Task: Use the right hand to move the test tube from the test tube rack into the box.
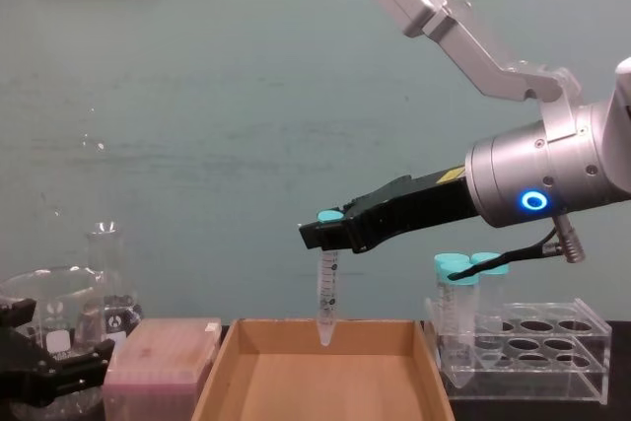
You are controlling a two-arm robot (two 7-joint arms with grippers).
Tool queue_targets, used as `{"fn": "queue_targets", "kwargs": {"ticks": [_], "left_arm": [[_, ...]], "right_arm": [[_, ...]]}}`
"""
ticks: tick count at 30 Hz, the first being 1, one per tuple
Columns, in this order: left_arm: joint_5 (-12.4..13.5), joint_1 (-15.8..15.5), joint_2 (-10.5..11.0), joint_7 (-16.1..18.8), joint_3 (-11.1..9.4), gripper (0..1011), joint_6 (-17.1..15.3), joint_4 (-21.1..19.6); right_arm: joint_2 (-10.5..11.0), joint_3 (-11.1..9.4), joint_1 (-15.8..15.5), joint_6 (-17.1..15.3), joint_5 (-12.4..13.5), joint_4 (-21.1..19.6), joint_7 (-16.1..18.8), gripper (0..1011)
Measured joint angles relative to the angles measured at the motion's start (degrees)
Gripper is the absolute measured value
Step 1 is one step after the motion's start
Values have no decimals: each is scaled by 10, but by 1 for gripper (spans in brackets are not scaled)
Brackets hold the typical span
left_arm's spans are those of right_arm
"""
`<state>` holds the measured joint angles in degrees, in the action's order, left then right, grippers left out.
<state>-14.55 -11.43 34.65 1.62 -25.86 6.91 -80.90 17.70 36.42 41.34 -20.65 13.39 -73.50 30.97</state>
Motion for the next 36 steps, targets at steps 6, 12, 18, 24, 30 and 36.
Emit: {"fn": "queue_targets", "kwargs": {"ticks": [6,12,18,24,30,36], "left_arm": [[0,0,0,0,0,1000,0,0],[0,0,0,0,0,1000,0,0],[0,0,0,0,0,1000,0,0],[0,0,0,0,0,1000,0,0],[0,0,0,0,0,1000,0,0],[0,0,0,0,0,1000,0,0]], "right_arm": [[0,0,0,0,-1,0,-1,268],[0,0,-1,0,-1,0,-1,269],[0,0,-1,0,0,0,-1,443],[1,0,-1,0,1,0,-1,624],[1,0,-1,0,1,-1,-1,818],[1,0,-1,-1,1,-1,-1,971]]}}
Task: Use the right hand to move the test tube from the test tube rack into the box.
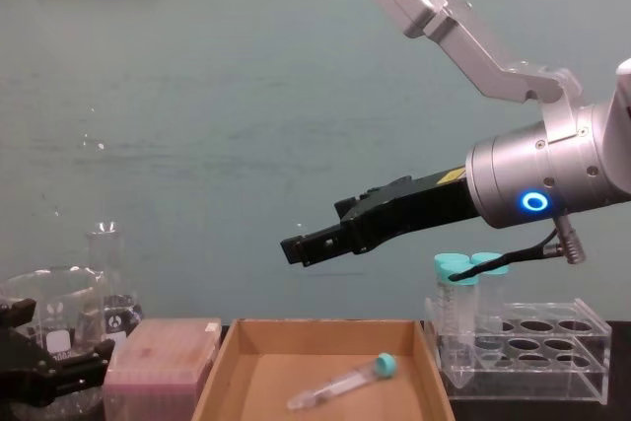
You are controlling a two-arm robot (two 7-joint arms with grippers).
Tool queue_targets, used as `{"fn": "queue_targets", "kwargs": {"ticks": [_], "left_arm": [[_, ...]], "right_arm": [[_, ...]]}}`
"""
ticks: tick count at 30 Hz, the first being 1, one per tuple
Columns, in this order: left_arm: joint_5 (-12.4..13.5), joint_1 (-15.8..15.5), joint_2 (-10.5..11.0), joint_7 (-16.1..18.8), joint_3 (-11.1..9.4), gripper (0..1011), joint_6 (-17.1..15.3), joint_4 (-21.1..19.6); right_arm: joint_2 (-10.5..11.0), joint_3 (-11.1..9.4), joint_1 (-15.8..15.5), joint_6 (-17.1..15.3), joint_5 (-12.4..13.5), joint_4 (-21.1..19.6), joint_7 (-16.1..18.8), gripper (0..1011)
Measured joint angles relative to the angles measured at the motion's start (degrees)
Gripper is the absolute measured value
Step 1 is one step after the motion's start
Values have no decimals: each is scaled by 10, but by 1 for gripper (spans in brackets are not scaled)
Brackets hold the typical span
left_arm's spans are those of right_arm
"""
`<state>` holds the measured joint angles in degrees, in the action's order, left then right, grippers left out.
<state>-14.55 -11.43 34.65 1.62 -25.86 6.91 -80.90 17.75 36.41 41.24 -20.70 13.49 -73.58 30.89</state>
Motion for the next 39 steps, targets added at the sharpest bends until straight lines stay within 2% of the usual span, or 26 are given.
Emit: {"fn": "queue_targets", "kwargs": {"ticks": [1,10,21,27,28,34,37,39], "left_arm": [[0,0,0,0,0,1000,0,0],[0,0,0,0,0,1000,0,0],[0,0,0,0,0,1000,0,0],[0,0,0,0,0,1000,0,0],[0,0,0,0,0,1000,0,0],[0,0,0,0,0,1000,0,0],[0,0,0,0,0,1000,0,0],[0,0,0,0,0,1000,0,0]], "right_arm": [[0,0,0,0,1,0,0,1003],[8,-16,-3,-8,15,-20,6,1000],[54,-52,-29,-31,42,-105,-5,1000],[86,-82,-56,-38,62,-159,-22,1000],[93,-92,-65,-38,68,-172,-29,1000],[111,-130,-102,-39,90,-208,-62,1000],[120,-157,-133,-38,102,-230,-89,1000],[122,-166,-145,-37,106,-236,-98,1000]]}}
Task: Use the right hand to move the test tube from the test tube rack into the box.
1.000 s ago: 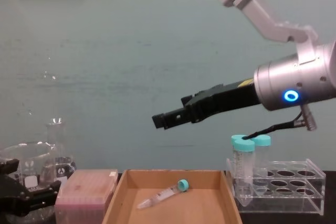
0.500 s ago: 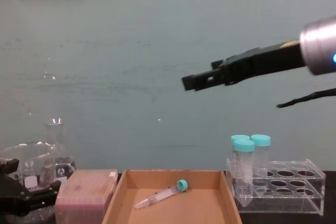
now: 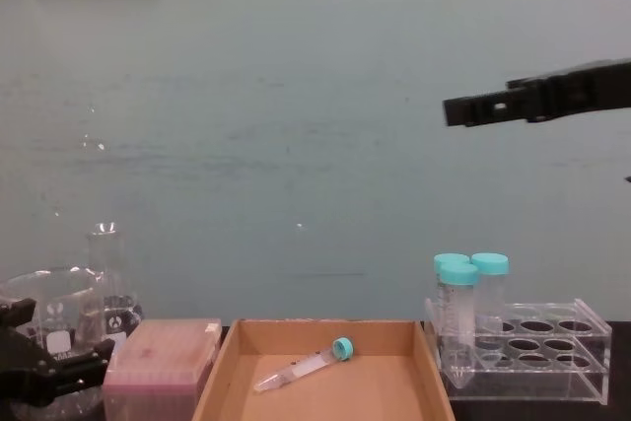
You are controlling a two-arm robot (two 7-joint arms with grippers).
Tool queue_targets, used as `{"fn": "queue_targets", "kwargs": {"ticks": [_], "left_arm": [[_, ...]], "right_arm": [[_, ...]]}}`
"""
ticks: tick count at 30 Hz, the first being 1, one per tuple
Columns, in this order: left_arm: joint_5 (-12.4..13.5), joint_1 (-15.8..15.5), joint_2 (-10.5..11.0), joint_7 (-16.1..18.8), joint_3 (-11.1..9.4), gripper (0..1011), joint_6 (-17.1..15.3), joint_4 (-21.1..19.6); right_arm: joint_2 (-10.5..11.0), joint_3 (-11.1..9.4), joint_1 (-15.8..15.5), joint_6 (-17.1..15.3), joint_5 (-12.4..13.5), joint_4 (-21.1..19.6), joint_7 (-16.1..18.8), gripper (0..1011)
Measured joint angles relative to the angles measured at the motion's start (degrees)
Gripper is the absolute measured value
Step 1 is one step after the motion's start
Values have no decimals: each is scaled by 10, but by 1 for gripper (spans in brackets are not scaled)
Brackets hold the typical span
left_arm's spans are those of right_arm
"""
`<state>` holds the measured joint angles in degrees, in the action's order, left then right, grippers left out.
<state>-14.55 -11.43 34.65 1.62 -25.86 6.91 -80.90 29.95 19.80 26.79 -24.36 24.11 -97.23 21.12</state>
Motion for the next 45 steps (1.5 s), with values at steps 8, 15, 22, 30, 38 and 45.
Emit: {"fn": "queue_targets", "kwargs": {"ticks": [8,15,22,30,38,45], "left_arm": [[0,0,0,0,0,1000,0,0],[0,0,0,0,0,1000,0,0],[0,0,0,0,0,1000,0,0],[0,0,0,0,0,1000,0,0],[0,0,0,0,0,1000,0,0],[0,0,0,0,0,1000,0,0]], "right_arm": [[9,-35,-53,7,21,-17,-27,1000],[12,-44,-76,9,32,-19,-35,1000],[9,-50,-93,13,43,-13,-43,1000],[7,-54,-105,15,54,2,-50,1000],[9,-51,-107,19,54,15,-52,1000],[9,-51,-106,19,53,14,-52,1000]]}}
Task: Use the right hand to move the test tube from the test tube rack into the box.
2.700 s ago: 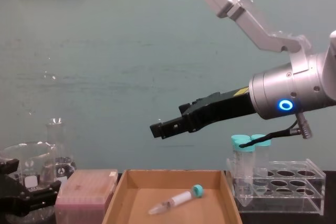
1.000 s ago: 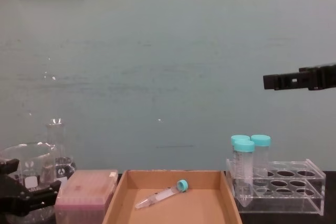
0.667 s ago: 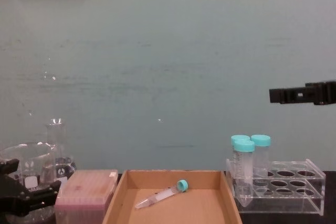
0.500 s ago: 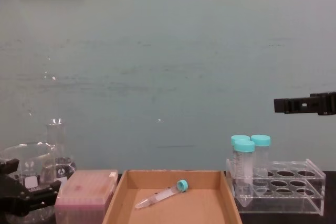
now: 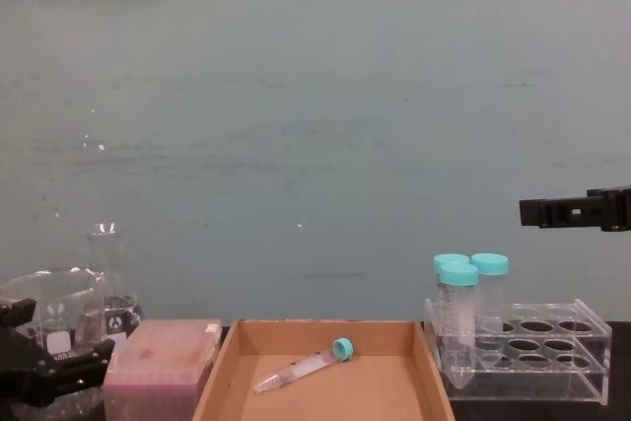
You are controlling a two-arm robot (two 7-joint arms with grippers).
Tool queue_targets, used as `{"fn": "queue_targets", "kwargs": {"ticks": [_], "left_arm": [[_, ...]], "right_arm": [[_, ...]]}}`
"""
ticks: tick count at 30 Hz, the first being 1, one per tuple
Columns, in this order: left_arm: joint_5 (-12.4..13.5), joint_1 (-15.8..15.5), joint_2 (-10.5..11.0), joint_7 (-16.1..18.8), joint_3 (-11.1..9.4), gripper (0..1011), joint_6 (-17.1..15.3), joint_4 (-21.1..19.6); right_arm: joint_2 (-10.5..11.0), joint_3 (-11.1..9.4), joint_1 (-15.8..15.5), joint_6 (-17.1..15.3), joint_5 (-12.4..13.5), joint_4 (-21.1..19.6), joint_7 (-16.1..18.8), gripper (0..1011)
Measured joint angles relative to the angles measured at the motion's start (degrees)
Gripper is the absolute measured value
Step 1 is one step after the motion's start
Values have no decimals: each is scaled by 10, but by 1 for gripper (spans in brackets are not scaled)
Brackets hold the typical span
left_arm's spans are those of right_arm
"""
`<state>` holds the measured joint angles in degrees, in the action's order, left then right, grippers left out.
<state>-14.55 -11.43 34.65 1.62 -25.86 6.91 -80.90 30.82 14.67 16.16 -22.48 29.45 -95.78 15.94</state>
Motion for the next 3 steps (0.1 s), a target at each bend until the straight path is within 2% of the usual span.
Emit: {"fn": "queue_targets", "kwargs": {"ticks": [3], "left_arm": [[0,0,0,0,0,1000,0,0]], "right_arm": [[0,0,0,0,0,-1,0,1000]]}}
